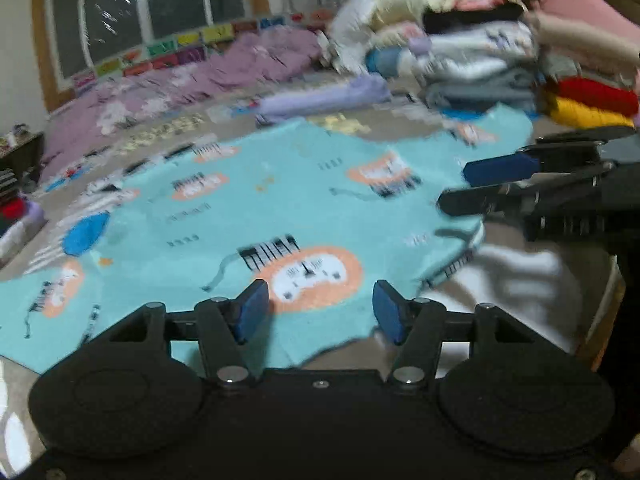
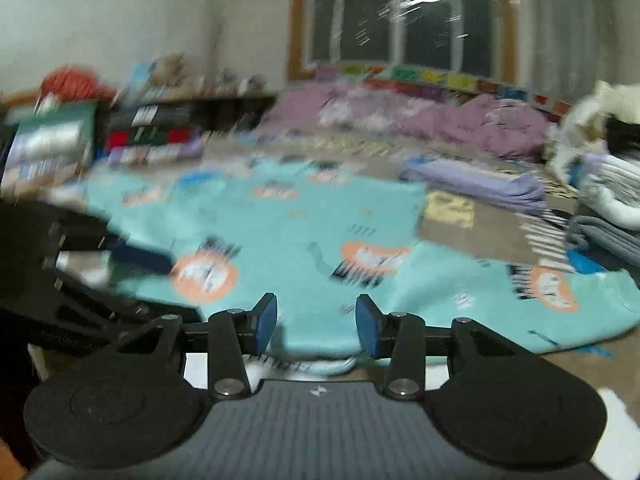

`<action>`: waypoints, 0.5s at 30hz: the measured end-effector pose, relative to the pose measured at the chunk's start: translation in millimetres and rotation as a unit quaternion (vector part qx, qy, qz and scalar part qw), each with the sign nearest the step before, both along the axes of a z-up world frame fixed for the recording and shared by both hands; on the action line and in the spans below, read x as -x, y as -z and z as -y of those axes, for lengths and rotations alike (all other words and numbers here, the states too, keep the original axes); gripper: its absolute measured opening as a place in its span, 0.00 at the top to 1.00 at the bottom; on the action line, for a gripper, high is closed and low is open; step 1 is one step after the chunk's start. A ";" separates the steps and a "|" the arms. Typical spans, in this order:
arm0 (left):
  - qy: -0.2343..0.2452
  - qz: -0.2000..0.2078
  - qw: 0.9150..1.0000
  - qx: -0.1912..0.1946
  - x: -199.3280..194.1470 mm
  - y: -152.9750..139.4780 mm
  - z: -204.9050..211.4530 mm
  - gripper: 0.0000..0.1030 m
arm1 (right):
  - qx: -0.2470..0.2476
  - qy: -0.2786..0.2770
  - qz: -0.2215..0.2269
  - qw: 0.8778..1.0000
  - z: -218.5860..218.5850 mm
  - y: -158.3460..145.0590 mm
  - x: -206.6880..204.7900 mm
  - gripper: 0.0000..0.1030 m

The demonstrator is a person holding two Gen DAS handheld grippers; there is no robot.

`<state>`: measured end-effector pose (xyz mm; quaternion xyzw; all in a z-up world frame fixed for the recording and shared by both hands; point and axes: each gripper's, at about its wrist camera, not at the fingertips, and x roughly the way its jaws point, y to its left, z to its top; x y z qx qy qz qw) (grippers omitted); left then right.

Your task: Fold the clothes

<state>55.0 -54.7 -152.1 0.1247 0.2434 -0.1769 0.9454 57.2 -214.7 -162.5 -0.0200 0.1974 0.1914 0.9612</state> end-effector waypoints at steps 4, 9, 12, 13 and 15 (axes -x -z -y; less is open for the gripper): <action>0.000 0.005 1.000 -0.008 -1.1 1.8 10.5 0.44 | -0.073 0.058 0.021 0.995 32.5 -5.9 -12.0 0.52; -0.006 -0.030 1.000 0.001 -10.9 9.8 4.2 0.43 | 0.011 0.103 -0.101 0.989 49.6 8.4 -32.6 0.53; -0.011 -0.034 0.999 0.010 -14.2 11.0 3.1 0.42 | 0.018 0.133 -0.082 0.987 59.7 -3.0 -15.3 0.54; -0.012 -0.031 0.999 0.007 -13.8 10.1 5.3 0.42 | 0.003 0.138 -0.070 0.988 65.6 -6.0 -13.5 0.55; -0.014 -0.018 1.000 0.002 -12.2 6.2 10.5 0.42 | -0.006 0.146 -0.040 0.988 71.9 -10.9 -11.9 0.55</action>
